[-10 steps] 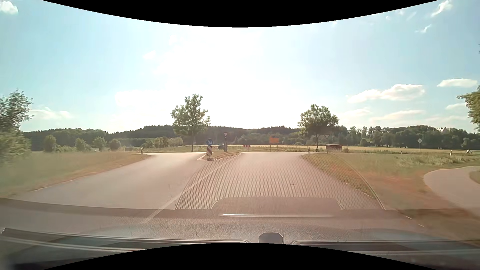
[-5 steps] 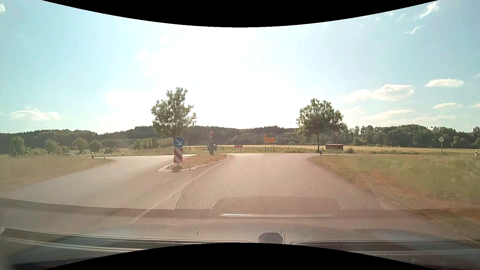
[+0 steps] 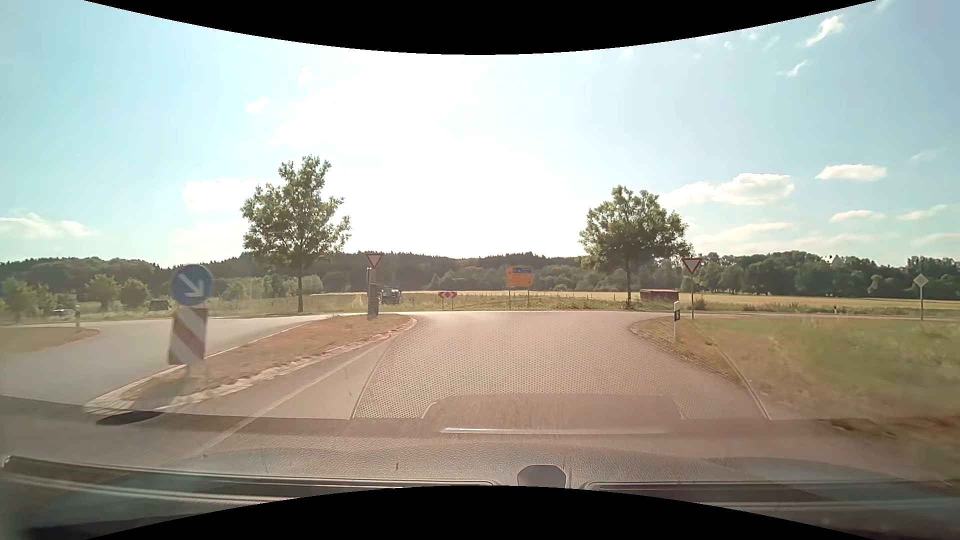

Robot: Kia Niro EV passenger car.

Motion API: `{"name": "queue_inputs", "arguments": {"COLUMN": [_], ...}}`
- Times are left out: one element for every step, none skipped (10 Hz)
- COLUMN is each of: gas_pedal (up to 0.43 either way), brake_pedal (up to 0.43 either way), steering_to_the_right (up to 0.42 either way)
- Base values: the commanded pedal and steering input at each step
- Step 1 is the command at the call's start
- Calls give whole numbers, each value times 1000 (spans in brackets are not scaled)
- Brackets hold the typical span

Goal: Follow the waypoints while adhering to traffic rules and regulations

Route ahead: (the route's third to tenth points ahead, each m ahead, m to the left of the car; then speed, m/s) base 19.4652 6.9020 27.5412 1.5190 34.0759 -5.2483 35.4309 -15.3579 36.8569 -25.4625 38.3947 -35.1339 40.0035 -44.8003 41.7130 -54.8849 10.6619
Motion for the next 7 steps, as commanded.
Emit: {"name": "queue_inputs", "arguments": {"gas_pedal": [0, 0, 0, 0, 0, 0, 0], "brake_pedal": [280, 280, 280, 287, 287, 299, 311], "steering_to_the_right": [57, 62, 70, 78, 82, 85, 87]}}
